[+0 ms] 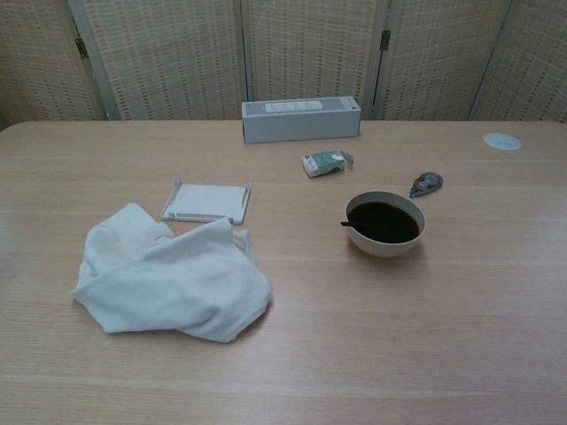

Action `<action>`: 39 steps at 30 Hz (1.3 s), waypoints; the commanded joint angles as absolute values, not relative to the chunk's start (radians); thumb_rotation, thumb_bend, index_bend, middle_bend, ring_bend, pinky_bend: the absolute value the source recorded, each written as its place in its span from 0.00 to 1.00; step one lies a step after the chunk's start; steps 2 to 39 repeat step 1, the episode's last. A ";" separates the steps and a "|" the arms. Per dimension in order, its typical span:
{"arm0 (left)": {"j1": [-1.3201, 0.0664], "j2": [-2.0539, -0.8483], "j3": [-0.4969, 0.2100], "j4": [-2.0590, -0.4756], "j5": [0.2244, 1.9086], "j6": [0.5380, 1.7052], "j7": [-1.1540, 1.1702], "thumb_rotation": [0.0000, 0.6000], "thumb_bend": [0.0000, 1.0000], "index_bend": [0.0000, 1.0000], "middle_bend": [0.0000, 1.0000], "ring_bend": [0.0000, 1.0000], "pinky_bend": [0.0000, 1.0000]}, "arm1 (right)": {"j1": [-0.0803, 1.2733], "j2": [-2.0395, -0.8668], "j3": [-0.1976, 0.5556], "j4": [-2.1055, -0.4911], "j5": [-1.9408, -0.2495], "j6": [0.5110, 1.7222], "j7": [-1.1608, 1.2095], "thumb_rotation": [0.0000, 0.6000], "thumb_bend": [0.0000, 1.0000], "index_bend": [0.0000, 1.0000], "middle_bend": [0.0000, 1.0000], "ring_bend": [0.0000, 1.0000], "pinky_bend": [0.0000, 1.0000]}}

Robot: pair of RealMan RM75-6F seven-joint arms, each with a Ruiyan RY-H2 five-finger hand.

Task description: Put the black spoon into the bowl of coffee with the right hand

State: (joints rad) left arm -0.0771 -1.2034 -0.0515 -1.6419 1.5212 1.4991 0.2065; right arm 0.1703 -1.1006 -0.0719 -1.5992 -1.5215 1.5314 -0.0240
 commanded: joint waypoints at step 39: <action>-0.080 -1.204 -0.052 -1.639 1.516 1.495 0.209 1.00 0.15 0.12 0.06 0.07 0.14 | 0.162 -1.095 -0.073 -1.611 -1.519 1.514 -0.052 1.00 0.26 0.06 0.04 0.00 0.00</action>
